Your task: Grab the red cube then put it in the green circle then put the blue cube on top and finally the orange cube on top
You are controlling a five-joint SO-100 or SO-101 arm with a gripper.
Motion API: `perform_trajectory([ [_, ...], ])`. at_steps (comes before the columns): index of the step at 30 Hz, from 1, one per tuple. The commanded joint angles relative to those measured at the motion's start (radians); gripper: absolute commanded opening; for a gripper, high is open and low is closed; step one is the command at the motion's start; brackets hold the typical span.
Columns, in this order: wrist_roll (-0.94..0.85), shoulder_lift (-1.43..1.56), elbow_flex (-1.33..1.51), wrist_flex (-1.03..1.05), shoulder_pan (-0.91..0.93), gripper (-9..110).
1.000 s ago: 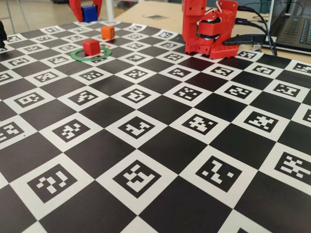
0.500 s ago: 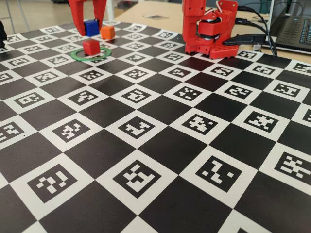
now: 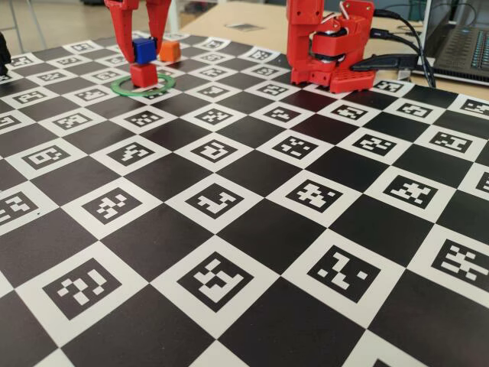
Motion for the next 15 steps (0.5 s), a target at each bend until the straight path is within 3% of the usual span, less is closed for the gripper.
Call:
perform_trajectory([
  [1, 0.015, 0.083, -0.012, -0.018, -0.012, 3],
  [15, 0.021, 0.087, 0.011, -0.041, -0.02, 3],
])
